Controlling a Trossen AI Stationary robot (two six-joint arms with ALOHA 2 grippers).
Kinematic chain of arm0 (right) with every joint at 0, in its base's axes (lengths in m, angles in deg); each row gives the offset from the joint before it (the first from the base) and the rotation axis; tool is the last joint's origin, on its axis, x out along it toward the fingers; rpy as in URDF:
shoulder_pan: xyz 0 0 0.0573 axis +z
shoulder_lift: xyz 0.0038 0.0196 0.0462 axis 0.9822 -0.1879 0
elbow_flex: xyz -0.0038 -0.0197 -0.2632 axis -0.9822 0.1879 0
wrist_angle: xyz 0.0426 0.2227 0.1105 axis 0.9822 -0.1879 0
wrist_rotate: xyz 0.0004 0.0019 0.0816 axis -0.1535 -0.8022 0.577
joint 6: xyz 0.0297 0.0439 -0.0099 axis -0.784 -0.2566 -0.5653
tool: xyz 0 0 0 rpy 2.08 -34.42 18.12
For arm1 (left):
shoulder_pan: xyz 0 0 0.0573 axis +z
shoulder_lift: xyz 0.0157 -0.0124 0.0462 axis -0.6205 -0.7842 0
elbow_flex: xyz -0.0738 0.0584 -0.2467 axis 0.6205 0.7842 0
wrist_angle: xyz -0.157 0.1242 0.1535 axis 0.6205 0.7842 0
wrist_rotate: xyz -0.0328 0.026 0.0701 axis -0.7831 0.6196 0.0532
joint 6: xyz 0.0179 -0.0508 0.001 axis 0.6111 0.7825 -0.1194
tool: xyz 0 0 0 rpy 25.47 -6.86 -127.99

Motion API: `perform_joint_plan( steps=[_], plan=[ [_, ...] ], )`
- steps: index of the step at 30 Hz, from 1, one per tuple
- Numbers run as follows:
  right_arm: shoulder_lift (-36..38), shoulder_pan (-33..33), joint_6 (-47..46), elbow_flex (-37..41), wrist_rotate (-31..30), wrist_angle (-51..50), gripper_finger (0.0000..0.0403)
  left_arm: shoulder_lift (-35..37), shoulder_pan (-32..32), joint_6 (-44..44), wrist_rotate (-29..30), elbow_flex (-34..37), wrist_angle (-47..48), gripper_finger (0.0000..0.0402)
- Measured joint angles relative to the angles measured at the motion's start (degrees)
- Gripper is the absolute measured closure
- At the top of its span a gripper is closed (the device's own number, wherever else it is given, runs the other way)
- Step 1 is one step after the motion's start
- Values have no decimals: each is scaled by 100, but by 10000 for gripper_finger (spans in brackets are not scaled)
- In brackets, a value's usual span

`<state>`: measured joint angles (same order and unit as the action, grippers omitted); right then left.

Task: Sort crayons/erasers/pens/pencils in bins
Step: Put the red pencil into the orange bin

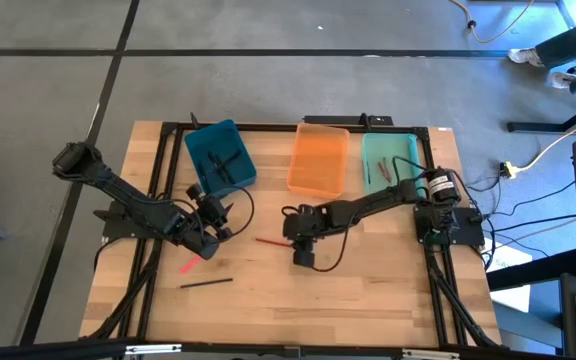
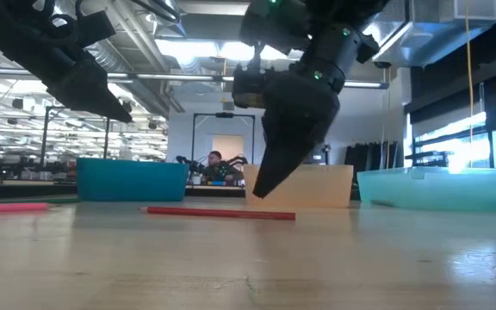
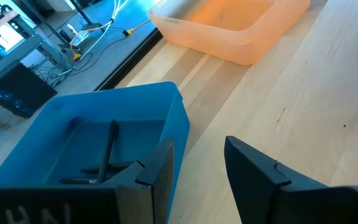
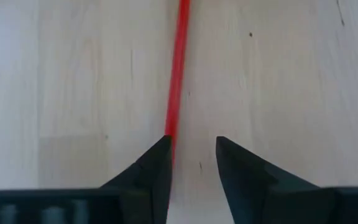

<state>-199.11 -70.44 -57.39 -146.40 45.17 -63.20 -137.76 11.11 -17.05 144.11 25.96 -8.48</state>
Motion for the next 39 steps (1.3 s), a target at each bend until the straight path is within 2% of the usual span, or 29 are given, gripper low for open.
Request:
perform_joint_plan(
  steps=[3, 7, 14, 19, 24, 31, 39],
  plan=[
    [-47, -21, 33, -194, 257, -40, 287, 0, 0, -1, 4, 0, -1, 266],
    [-315, -17, 33, -464, 285, -282, 295, 0, 2, 1, 12, 0, 0, 266],
    [-894, -3, -390, -1236, 268, -879, 287, 0, 13, 6, -15, 0, -5, 266],
    [-1232, 9, -428, -1825, 252, -1788, 288, 0, 13, 3, -14, 0, -9, 266],
    [-1565, 23, -698, -2294, 217, -2453, 321, 0, 13, 3, -16, 0, 2, 266],
    [-1725, 86, -690, -2535, -20, -2701, 376, 0, 13, 7, -17, 0, 4, 266],
    [-1768, 83, -558, -2862, -60, -2919, 374, 0, 13, 6, -30, 0, 7, 266]
  ],
)
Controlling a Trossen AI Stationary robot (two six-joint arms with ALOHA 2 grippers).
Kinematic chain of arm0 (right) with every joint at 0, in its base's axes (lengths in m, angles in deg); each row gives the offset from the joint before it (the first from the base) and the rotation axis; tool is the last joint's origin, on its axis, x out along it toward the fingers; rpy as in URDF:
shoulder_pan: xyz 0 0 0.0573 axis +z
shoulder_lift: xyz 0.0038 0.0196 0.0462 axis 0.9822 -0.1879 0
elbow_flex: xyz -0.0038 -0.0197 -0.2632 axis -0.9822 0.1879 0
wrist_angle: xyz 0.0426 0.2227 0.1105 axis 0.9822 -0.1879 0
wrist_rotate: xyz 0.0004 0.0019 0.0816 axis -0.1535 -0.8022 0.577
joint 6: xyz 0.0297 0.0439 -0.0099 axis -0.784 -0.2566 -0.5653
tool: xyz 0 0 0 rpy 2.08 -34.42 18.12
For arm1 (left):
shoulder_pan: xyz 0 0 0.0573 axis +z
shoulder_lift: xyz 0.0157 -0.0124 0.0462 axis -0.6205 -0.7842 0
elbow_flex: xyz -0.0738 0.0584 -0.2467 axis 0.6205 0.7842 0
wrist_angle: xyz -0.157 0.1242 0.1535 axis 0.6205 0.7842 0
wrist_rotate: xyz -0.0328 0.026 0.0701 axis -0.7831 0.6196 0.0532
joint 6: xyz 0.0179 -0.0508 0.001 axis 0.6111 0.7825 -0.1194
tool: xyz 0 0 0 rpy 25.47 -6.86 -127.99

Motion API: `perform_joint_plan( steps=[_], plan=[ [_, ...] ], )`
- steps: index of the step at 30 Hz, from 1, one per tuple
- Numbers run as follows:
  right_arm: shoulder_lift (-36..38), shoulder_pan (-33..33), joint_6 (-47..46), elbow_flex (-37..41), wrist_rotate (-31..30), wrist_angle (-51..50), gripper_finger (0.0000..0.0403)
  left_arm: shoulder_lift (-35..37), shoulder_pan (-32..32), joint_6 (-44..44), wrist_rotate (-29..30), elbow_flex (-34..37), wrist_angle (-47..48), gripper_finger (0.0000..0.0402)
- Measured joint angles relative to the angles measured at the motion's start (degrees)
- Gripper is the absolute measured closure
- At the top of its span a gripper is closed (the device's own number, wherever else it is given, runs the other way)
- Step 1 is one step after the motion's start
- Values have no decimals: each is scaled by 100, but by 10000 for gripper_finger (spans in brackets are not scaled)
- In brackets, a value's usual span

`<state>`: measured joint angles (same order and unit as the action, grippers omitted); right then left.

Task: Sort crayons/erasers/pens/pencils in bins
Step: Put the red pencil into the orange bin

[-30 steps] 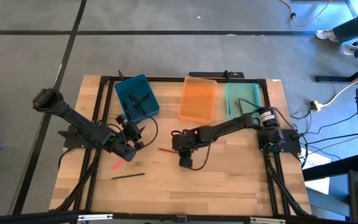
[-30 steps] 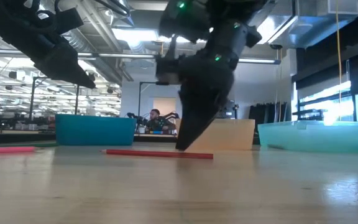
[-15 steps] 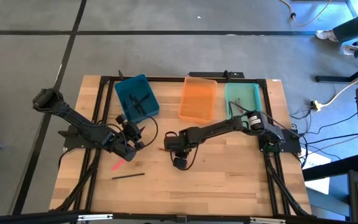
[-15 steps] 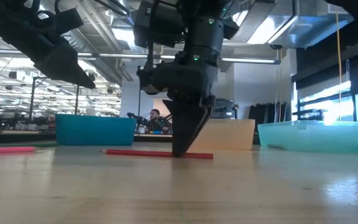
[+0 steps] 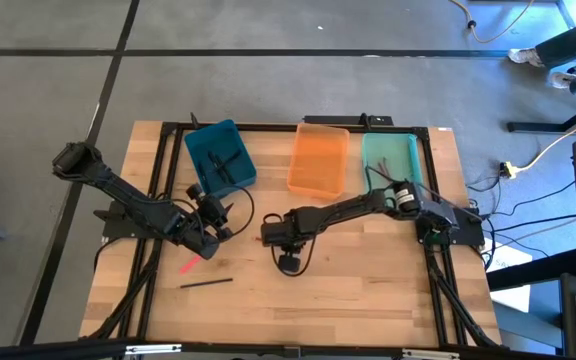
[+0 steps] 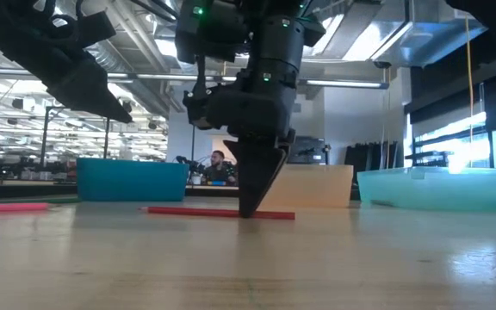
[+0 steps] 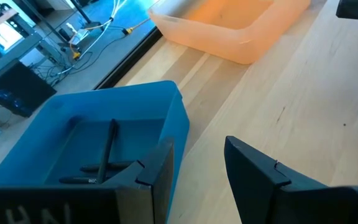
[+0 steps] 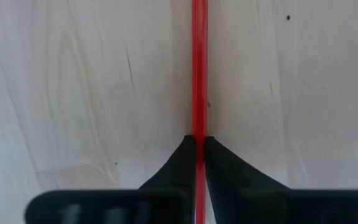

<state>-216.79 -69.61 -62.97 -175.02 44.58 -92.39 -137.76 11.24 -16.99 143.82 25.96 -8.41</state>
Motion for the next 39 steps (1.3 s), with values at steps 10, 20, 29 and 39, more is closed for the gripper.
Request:
perform_joint_plan(
  steps=[10, 20, 29, 39],
  plan=[
    [192, -58, 179, -527, -80, -601, 381, 0, 0, 2, -29, 0, 58, 266],
    [953, -619, 10, -546, -905, -1714, 379, 0, -4, 17, -37, 0, 61, 266],
    [1499, -1763, -231, -496, -1399, -1956, 378, 0, -7, 9, -119, 0, 83, 266],
    [1490, -2712, -1698, 331, -1964, -1914, 378, 0, -9, 17, -164, 0, 212, 266]
  ],
)
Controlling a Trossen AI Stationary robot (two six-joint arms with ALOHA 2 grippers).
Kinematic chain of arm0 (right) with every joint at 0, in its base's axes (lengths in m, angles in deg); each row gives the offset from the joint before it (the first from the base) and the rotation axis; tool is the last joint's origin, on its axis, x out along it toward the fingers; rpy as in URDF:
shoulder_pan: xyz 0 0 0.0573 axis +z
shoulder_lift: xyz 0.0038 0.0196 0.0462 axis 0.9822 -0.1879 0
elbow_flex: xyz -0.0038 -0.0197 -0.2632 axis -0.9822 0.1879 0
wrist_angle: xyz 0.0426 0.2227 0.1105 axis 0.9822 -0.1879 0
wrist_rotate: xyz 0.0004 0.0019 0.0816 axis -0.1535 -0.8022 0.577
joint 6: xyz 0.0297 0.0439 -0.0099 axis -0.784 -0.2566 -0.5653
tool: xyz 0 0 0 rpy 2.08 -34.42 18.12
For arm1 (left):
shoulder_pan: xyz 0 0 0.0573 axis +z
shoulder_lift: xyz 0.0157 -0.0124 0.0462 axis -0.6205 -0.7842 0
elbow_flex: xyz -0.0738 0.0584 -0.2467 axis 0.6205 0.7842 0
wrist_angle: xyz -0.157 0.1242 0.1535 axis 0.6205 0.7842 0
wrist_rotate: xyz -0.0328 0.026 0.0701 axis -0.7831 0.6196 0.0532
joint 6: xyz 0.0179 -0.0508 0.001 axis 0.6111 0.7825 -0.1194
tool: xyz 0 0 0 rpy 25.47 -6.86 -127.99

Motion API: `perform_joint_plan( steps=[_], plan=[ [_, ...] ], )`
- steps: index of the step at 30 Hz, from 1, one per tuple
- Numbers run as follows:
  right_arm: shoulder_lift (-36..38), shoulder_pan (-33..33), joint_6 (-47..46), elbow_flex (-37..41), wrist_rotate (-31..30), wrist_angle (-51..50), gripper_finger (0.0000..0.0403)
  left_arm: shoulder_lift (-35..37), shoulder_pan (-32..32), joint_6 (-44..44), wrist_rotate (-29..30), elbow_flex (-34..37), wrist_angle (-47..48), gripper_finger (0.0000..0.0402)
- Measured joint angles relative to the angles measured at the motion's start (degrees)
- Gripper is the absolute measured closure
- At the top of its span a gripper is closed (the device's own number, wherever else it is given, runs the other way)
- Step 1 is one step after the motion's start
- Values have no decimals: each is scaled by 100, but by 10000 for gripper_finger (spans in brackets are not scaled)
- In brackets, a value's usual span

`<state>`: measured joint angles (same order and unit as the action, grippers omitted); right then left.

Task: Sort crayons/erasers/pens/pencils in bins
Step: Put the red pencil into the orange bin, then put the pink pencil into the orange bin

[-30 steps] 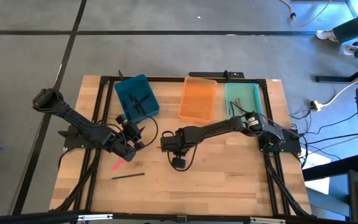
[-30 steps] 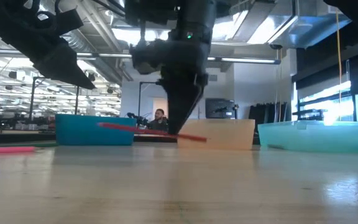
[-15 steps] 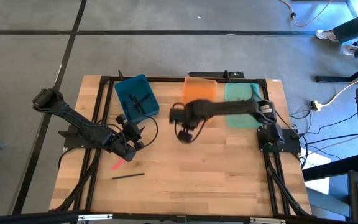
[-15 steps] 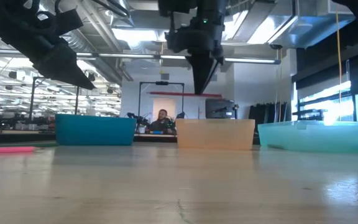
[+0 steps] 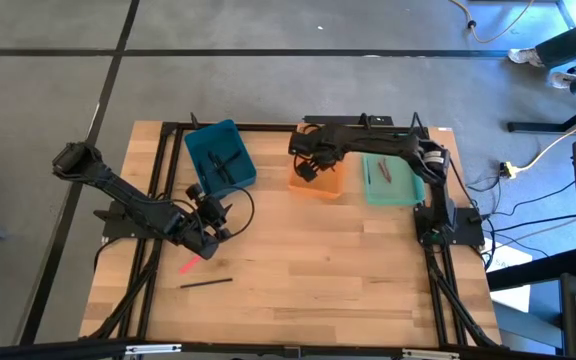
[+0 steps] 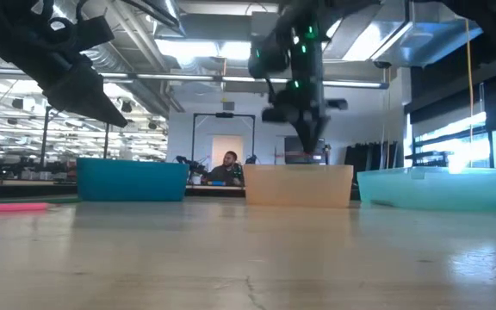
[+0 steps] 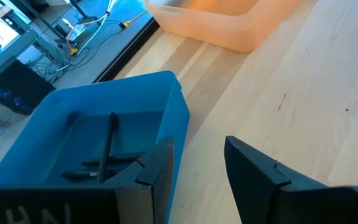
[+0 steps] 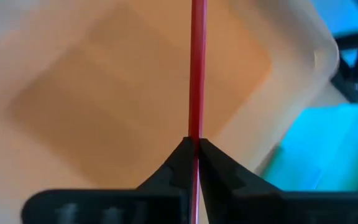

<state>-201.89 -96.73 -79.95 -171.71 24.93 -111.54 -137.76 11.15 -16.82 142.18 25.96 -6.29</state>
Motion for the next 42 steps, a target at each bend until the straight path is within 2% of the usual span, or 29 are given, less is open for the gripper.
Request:
perform_joint_plan(
  steps=[4, 9, 18, 23, 26, 30, 34, 39, 42],
  plan=[
    [-2, -201, -386, 464, 342, 371, 378, 0, 0, 20, -2, 0, -2, 266],
    [-2, -313, -383, 921, 660, 1025, 369, 0, 0, 25, 0, 0, -2, 266],
    [-2, -326, -57, 1143, 699, 1299, 304, 0, 2, 44, 1, 0, -9, 266],
    [-2, -155, 806, 756, 1077, 1294, 270, 0, 4, 44, 8, 0, -23, 266],
    [-2, 162, 1138, 145, 1019, 1281, 261, 0, 9, 44, 133, 0, -63, 266],
    [4, 719, 2217, -600, 963, 1605, 261, 0, 9, 44, 264, 0, -61, 266],
    [4, 1313, 2642, -780, 929, 2394, 267, 71, -221, 44, 363, -26, -74, 266],
    [-42, 1824, 2993, -378, 907, 4117, 269, 682, -1065, 68, 1270, -107, -30, 266],
    [-193, 1994, 3253, -106, 1122, 5313, 269, 991, -1479, 268, 1717, -107, 166, 266]
  ],
)
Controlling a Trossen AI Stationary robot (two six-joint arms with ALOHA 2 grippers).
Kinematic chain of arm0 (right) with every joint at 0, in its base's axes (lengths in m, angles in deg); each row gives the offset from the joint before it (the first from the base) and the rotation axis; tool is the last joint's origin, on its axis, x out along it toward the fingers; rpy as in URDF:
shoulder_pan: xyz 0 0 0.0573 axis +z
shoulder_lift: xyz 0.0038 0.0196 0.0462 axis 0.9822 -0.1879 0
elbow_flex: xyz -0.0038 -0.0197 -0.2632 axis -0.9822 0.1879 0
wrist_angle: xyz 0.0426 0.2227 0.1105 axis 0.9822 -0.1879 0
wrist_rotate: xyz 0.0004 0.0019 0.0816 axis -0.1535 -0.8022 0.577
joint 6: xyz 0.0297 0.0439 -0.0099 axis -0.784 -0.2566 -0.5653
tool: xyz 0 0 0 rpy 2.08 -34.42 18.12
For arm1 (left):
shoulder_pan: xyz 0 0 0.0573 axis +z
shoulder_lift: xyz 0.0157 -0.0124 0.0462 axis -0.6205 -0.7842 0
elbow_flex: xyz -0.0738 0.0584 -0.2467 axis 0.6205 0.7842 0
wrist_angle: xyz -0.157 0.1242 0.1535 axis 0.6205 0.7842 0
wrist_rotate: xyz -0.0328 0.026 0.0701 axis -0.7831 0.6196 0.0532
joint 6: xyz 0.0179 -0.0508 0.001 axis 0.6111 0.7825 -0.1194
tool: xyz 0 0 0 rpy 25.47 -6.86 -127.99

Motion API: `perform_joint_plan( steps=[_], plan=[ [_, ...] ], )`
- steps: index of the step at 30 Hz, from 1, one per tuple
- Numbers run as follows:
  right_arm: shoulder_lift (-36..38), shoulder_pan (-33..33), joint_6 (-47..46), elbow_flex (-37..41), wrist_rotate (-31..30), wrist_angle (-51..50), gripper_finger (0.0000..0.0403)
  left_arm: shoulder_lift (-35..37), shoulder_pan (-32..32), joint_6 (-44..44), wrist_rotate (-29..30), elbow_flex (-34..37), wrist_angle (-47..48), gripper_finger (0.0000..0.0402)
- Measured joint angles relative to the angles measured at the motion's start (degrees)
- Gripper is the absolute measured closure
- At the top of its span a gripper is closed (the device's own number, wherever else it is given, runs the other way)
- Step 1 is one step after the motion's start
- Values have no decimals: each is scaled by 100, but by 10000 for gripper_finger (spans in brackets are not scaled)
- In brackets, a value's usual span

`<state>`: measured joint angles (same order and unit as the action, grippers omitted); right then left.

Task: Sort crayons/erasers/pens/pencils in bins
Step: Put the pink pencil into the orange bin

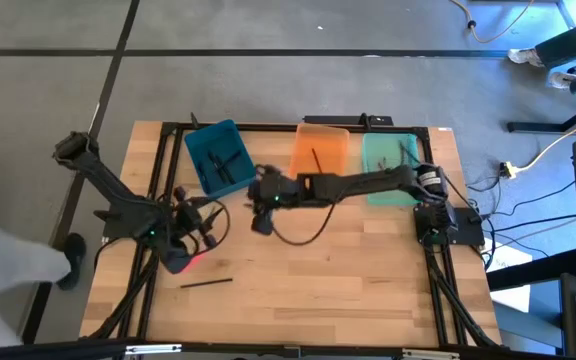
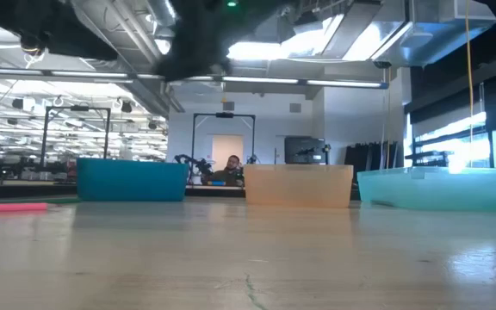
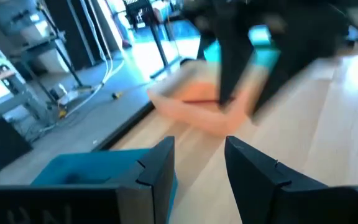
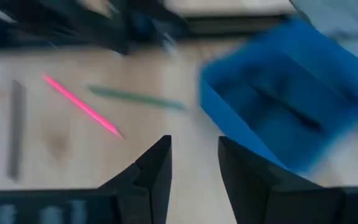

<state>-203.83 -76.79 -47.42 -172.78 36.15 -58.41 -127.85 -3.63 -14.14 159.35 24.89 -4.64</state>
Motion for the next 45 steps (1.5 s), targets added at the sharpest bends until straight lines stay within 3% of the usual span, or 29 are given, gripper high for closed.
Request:
perform_joint_plan(
  steps=[3, 7, 18, 23, 37, 45],
  plan=[
    [-410, 83, -43, 2, 267, 898, 269, 155, -238, 268, 302, 2, 341, 266],
    [-1301, 89, 175, -537, 554, 1282, 269, 195, -424, 654, 1023, 9, 482, 266],
    [-3706, 211, 875, -3575, 1906, 827, 269, 170, -614, 923, 1081, 143, 571, 266],
    [-3900, 231, 1481, -3258, 2068, 1491, 270, 170, -600, 932, 968, 153, 568, 266],
    [-4074, 3, 1206, -3271, 2077, 621, 272, 170, -537, 949, 864, 153, 565, 266],
    [-4064, -1, 1222, -3271, 2023, 399, 344, 170, -473, 914, 720, 153, 588, 267]
  ],
)
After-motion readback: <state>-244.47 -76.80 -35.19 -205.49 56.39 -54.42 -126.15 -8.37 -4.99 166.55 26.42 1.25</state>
